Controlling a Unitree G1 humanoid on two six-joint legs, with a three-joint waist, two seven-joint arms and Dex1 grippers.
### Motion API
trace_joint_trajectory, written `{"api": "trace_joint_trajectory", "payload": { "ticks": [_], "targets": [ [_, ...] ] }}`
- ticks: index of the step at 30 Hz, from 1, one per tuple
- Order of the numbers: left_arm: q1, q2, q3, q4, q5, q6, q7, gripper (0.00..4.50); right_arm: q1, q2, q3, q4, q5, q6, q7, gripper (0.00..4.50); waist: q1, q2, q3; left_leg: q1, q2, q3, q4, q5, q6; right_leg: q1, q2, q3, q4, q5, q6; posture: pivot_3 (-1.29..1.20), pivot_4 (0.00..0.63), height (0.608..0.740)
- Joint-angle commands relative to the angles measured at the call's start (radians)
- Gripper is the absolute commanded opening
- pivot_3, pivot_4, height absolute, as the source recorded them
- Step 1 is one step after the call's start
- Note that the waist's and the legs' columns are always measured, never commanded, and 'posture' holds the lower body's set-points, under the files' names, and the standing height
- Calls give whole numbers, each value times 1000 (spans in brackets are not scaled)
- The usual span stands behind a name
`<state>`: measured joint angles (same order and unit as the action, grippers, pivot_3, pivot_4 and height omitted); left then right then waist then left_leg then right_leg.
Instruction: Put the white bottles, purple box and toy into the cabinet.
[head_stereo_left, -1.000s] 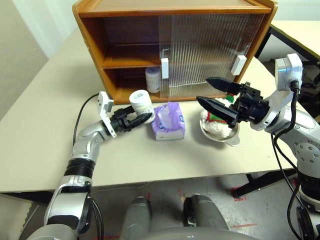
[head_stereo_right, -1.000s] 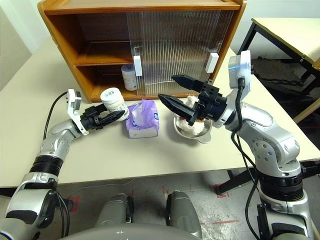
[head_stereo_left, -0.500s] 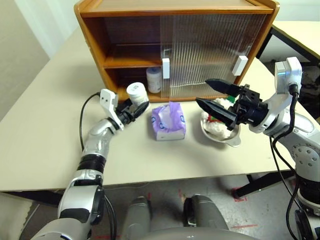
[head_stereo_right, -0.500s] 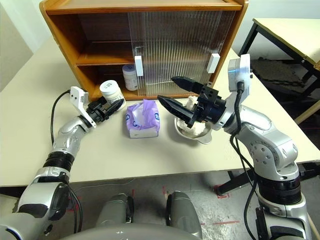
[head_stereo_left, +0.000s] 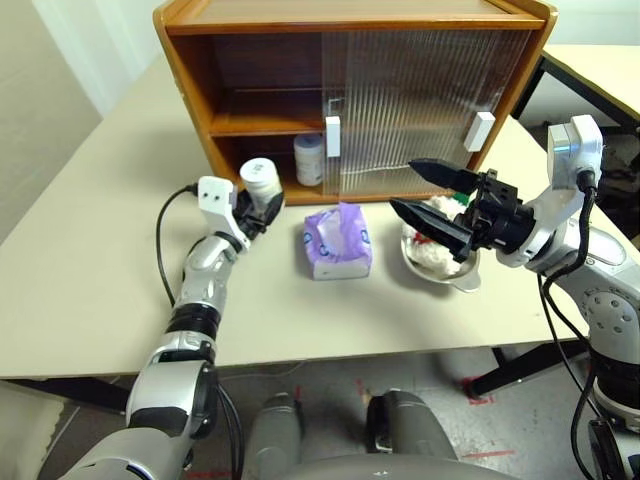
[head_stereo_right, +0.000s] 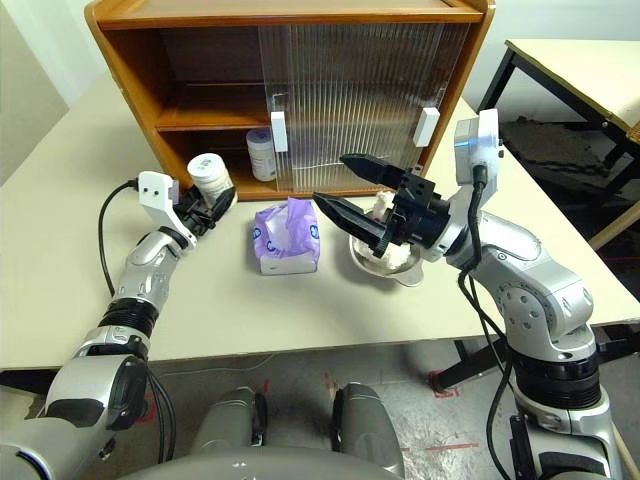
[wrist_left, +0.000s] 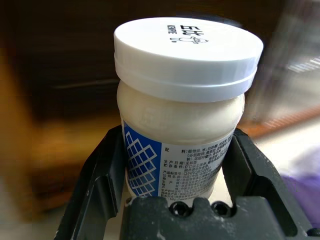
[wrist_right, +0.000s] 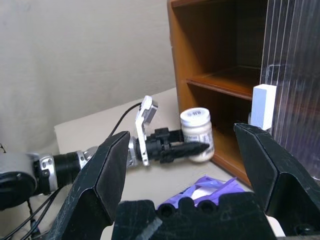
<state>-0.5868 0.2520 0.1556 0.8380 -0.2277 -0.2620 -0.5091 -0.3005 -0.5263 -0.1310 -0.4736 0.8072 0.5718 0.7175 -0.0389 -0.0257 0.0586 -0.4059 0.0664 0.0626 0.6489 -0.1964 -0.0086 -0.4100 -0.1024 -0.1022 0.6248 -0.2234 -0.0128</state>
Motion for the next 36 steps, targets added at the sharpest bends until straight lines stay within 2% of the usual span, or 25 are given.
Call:
{"api": "trace_joint_trajectory", "payload": {
  "ticks": [1, 9, 36],
  "targets": [
    [-19, -22, 4, -3, 2, -15, 14, 3072, 2, 4, 4, -4, -5, -18, 5, 4500, 1, 0, 0, 0, 0, 0, 0, 0, 0, 0, 0, 0, 0, 0, 0, -113, 0, 740],
    [-61, -27, 17, 42, 13, -6, 87, 3072, 2, 12, 7, -5, -7, -18, 5, 4500, 0, -1, -1, 0, 0, 0, -1, 0, 0, 0, 0, 0, 0, 0, 0, -111, 0, 740],
    [-314, -41, 35, 370, 109, -8, 348, 3072, 32, 19, -10, -51, 9, -4, -41, 4500, -18, -5, 0, -1, 0, 0, -1, 0, 0, 0, 0, 0, -1, 0, 0, -158, 0, 740]
  ]
}}
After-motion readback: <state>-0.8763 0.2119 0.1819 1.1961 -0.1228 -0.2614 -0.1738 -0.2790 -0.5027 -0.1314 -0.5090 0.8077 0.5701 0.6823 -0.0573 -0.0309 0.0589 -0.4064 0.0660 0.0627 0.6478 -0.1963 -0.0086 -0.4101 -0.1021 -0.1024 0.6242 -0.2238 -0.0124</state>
